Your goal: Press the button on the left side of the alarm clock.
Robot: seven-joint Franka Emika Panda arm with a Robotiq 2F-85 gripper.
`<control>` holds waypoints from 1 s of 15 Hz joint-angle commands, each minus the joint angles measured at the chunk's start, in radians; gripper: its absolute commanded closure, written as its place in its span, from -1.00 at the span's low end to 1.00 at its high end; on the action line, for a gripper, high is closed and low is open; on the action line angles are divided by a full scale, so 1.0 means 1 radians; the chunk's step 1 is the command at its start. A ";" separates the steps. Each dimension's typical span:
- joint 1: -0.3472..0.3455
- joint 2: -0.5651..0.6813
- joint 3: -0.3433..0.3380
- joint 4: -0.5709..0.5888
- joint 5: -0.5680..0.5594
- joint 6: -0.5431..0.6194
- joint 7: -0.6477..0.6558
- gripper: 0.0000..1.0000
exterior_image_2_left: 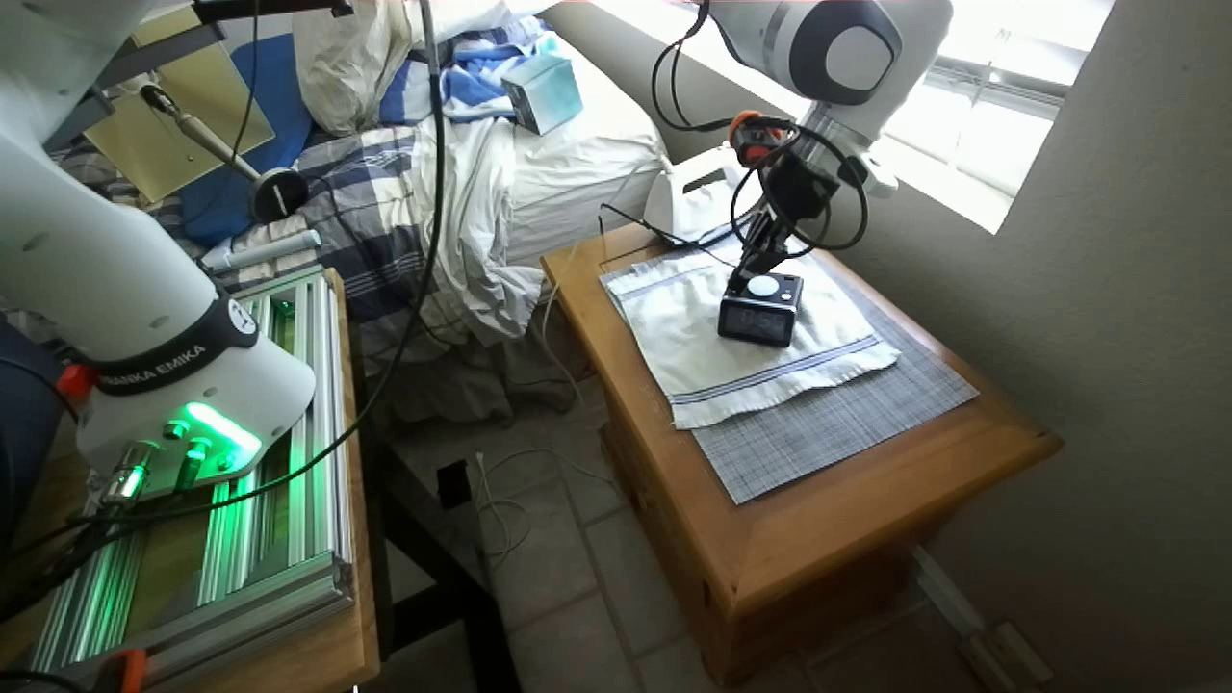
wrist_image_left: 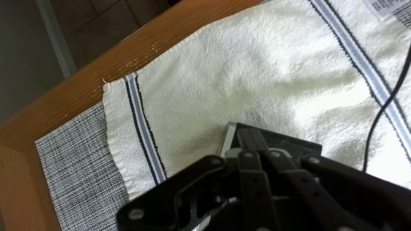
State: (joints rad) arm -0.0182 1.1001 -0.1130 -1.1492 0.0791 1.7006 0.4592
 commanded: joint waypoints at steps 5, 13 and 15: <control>-0.012 0.053 -0.005 -0.017 0.004 0.136 -0.004 1.00; -0.076 -0.124 0.012 -0.194 0.064 0.151 -0.094 1.00; -0.093 -0.162 0.017 -0.239 0.068 0.164 -0.142 1.00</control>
State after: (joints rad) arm -0.0772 1.0185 -0.1118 -1.2780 0.1204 1.8144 0.3936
